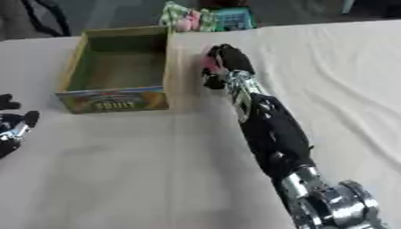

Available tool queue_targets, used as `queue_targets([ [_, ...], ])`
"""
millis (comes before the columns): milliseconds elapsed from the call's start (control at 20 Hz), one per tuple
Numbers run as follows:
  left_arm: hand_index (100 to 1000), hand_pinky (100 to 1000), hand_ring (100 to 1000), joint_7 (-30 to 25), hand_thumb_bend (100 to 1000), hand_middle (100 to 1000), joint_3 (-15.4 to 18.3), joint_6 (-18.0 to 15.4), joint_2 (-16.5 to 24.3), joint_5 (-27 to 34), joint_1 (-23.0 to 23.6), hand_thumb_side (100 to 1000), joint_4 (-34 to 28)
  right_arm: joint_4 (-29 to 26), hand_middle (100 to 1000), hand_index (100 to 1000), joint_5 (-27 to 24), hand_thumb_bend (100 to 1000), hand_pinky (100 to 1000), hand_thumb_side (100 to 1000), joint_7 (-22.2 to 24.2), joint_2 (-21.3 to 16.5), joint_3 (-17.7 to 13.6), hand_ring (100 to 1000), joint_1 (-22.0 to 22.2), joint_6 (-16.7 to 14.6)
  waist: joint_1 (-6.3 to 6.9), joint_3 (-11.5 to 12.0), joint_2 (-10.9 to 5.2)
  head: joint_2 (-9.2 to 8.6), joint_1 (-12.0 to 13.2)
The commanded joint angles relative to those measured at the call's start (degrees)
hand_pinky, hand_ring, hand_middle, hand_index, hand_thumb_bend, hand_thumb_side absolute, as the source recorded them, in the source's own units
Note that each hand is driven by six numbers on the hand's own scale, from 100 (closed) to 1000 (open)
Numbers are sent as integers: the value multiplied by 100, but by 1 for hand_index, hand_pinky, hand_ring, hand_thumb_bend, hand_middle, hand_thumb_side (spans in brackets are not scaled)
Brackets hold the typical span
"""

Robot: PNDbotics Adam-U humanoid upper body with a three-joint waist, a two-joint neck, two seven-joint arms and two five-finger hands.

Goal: Pick up objects on the table and place them in the box.

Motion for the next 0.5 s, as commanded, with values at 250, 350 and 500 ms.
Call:
queue_targets([
  [250,737,574,539,-1,544,599,2,0,71,9,-63,100,-97,-206,376,483,367,100,710,100,-431,-60,-115,756,-101,261,-13,12,-92,-75,-8],
  [350,737,574,539,3,544,598,3,0,73,10,-63,100,-99,-285,313,419,375,100,681,100,-768,-65,-136,724,-107,364,-20,11,-95,-76,-6],
  [500,737,574,539,7,544,598,4,2,72,10,-65,100,-98,-422,253,356,298,100,644,100,-1274,-60,-155,681,-125,454,-29,8,-99,-77,-6],
])
